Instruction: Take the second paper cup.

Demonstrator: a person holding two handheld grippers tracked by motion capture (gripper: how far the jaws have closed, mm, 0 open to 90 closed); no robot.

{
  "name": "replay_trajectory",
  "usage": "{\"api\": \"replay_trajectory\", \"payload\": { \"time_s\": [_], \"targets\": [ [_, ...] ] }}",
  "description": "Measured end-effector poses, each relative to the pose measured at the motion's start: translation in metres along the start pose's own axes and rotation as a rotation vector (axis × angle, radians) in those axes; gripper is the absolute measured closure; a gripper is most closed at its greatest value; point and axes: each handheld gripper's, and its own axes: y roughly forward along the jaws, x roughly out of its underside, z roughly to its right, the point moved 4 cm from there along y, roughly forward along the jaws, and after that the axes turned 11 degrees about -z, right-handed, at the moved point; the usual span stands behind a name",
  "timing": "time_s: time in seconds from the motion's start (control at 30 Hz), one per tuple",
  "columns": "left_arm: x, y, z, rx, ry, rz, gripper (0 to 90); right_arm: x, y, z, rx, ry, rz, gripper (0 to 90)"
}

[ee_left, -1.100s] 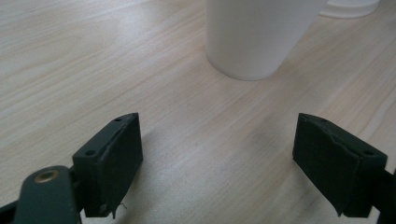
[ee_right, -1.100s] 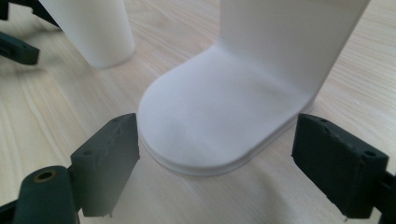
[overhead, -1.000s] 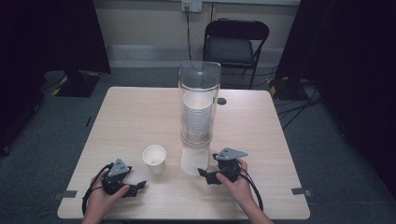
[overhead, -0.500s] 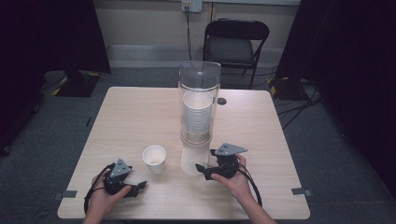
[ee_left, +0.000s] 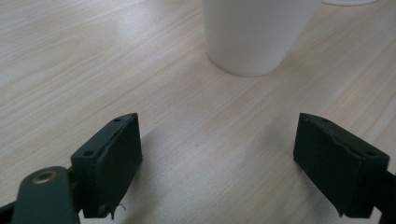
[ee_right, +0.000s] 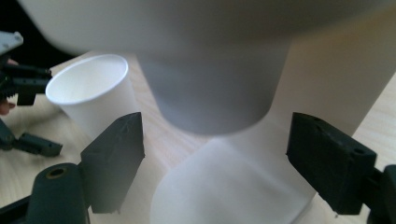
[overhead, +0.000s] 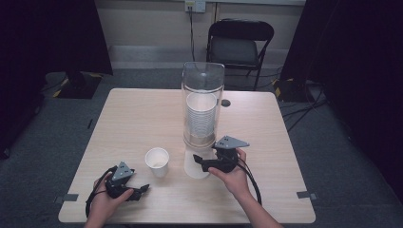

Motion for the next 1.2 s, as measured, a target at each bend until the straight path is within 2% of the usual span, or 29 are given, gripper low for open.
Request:
{"api": "replay_trajectory", "payload": {
  "time_s": [0.17, 0.27, 0.3, 0.8, 0.97, 1.0, 1.07, 1.13, 1.2],
  "targets": [
    [0.000, 0.000, 0.000, 0.000, -0.002, 0.001, 14.8, -0.013, -0.003, 0.000, 0.019, -0.016, 0.045, 24.6],
    [-0.001, 0.001, 0.000, -0.001, -0.006, 0.003, 14.8, -0.015, -0.001, -0.002, 0.016, -0.031, 0.045, 34.6],
    [-0.001, 0.001, 0.000, -0.001, -0.006, 0.003, 14.8, -0.015, -0.001, -0.003, 0.009, -0.035, 0.051, 35.4],
    [-0.001, 0.001, 0.001, -0.006, -0.007, 0.005, 14.9, -0.008, 0.001, -0.004, 0.029, -0.085, 0.076, 37.2],
    [-0.001, 0.000, 0.000, -0.009, -0.002, 0.002, 14.9, -0.002, 0.003, -0.003, 0.030, -0.085, 0.055, 37.6],
    [-0.001, 0.000, 0.000, -0.010, -0.001, 0.003, 14.9, 0.004, 0.007, -0.002, 0.037, -0.085, -0.011, 37.6],
    [-0.001, 0.000, 0.000, -0.010, -0.001, 0.003, 14.9, 0.022, 0.017, 0.002, 0.048, -0.055, -0.055, 37.3],
    [-0.001, 0.001, 0.001, -0.002, -0.007, 0.004, 14.9, 0.030, 0.019, 0.001, 0.041, -0.036, -0.028, 36.9],
    [-0.001, 0.001, 0.000, 0.000, -0.007, 0.003, 14.9, 0.030, 0.019, -0.001, 0.031, -0.033, -0.015, 36.4]
  ]
}}
